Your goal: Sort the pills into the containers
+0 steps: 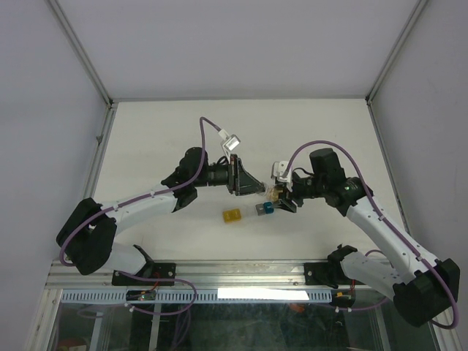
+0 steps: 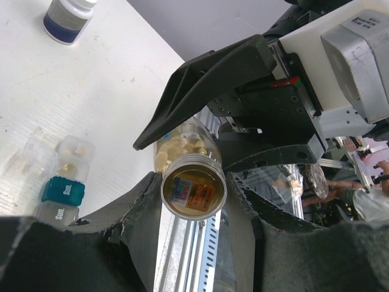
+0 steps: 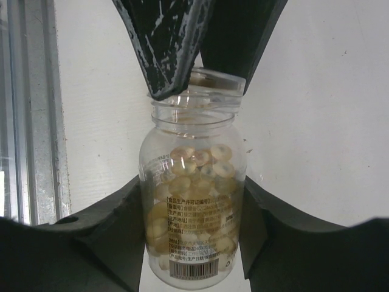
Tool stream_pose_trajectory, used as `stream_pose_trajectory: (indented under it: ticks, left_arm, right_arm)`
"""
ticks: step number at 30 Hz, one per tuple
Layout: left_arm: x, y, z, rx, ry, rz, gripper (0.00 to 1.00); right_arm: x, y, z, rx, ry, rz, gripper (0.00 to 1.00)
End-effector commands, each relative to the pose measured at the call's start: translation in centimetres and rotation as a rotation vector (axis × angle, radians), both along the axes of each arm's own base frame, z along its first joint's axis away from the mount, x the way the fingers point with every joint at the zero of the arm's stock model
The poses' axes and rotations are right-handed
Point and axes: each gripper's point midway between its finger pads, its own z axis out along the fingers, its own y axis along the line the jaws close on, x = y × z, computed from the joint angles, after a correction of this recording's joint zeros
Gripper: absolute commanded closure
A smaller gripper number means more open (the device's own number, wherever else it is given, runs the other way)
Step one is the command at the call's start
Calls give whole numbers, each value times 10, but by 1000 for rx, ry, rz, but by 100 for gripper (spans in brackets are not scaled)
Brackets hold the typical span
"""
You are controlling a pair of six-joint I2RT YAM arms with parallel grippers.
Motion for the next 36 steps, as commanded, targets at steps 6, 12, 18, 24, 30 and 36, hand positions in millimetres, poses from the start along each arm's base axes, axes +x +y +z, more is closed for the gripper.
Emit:
stream_pose_trajectory:
  ticks: [6,12,18,24,30,36]
  left_arm:
    - [1,-11,22,-5,-67,35,76]
    - [-4,-17,23,16,-81,58,77]
    - [-8,-22,23,23,-99,83,78]
    - [-21,-30,14,16,-174,-39,79]
    - [-38,-39,-16,86,-335,-306,82]
    - [-51,-25,-26,24,-834,-499,82]
  right_arm:
    - [13,6,20,36,-62,-25,100]
    - [18,6,23,42,-61,-58,100]
    - [13,13,30,89,-25,-42,100]
    - [5,19,38,145,13,-9,100]
    - [-4,19,43,179,-9,35,100]
    - [-6,19,47,196,-7,50,100]
